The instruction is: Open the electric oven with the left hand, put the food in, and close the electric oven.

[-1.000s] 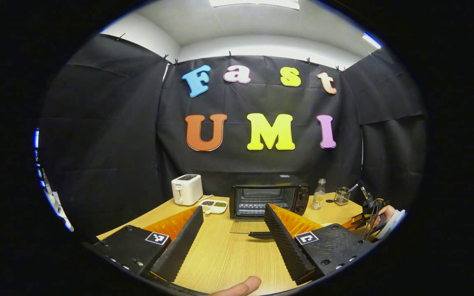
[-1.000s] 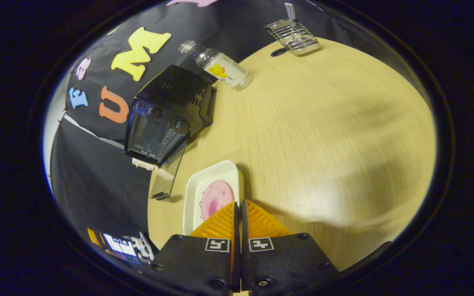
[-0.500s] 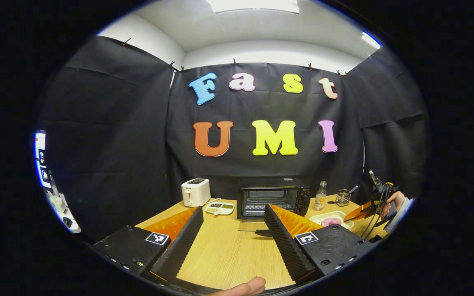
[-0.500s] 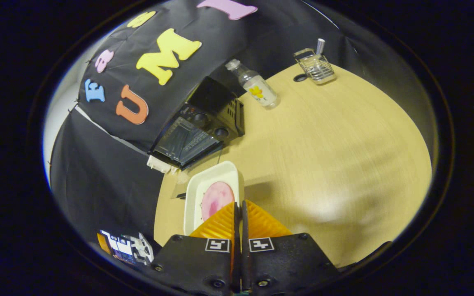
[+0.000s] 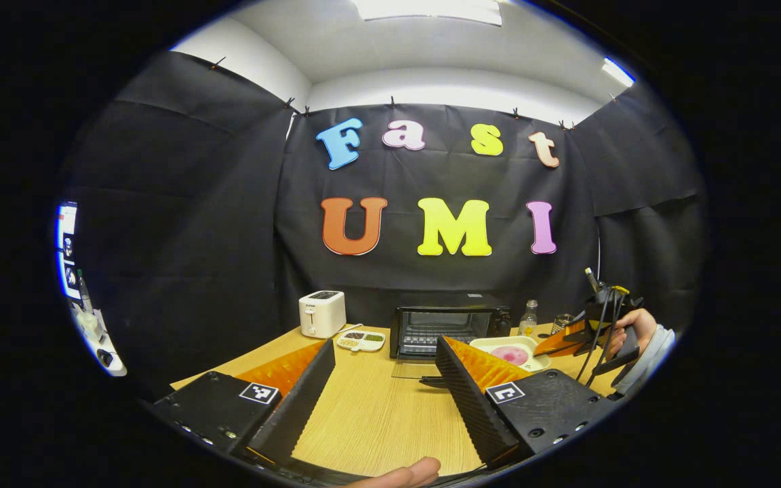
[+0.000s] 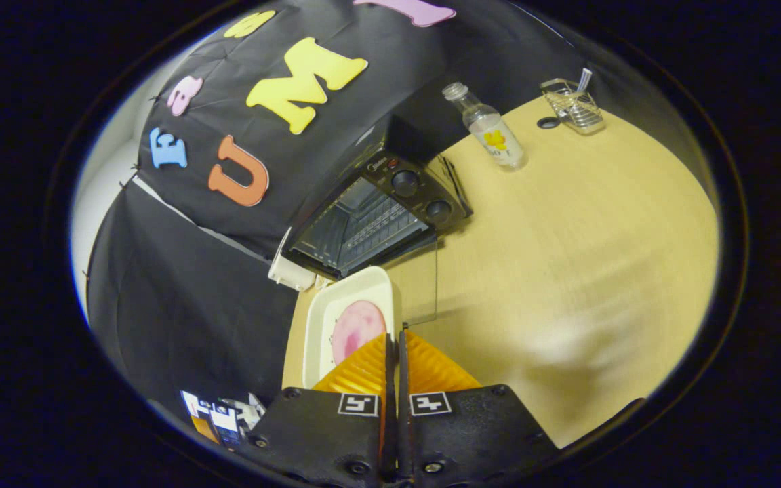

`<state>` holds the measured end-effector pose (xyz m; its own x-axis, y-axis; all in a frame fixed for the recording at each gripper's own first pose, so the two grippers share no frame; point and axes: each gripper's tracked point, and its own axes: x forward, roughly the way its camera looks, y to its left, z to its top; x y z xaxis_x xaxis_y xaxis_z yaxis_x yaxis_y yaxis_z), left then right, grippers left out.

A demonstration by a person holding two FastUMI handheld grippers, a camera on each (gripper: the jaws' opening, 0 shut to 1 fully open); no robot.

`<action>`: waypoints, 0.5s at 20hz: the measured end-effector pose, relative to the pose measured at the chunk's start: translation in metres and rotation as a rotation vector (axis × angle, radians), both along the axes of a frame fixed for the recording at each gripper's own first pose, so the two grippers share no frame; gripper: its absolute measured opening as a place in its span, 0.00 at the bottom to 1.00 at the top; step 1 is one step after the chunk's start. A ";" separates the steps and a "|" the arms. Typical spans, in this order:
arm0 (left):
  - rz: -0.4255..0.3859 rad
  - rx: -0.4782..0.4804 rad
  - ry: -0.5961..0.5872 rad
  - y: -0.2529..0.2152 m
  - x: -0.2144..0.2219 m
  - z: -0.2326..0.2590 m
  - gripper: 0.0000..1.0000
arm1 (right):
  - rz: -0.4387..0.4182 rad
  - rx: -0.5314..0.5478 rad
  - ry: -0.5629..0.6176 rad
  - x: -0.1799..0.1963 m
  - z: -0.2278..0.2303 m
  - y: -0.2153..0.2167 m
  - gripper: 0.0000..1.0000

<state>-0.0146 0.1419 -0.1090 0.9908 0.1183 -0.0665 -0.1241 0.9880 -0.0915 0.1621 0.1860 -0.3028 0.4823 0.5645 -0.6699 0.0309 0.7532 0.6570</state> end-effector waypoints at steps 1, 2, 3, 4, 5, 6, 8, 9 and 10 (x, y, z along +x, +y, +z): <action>0.001 -0.004 -0.013 -0.001 0.004 0.004 0.95 | -0.004 -0.001 0.004 0.008 -0.006 0.013 0.04; -0.001 -0.006 -0.024 -0.003 0.009 0.007 0.95 | -0.010 -0.001 0.005 0.015 -0.012 0.025 0.04; -0.006 -0.007 -0.032 -0.003 0.016 0.007 0.95 | -0.014 0.002 0.008 0.021 -0.016 0.038 0.04; -0.008 -0.006 -0.036 -0.004 0.022 0.007 0.95 | -0.019 0.008 0.006 0.028 -0.020 0.051 0.04; -0.008 -0.004 -0.042 -0.002 0.030 0.008 0.95 | -0.023 0.013 0.006 0.037 -0.025 0.064 0.04; -0.004 -0.001 -0.050 0.000 0.037 0.010 0.95 | -0.032 0.017 0.006 0.043 -0.029 0.076 0.04; -0.005 0.011 -0.054 0.002 0.050 0.009 0.95 | -0.071 0.017 0.006 0.059 -0.038 0.099 0.04; -0.007 0.019 -0.049 0.004 0.057 0.004 0.95 | -0.097 0.010 0.003 0.070 -0.044 0.107 0.04; -0.009 0.030 -0.043 0.004 0.064 -0.001 0.95 | -0.125 -0.003 -0.006 0.080 -0.050 0.114 0.04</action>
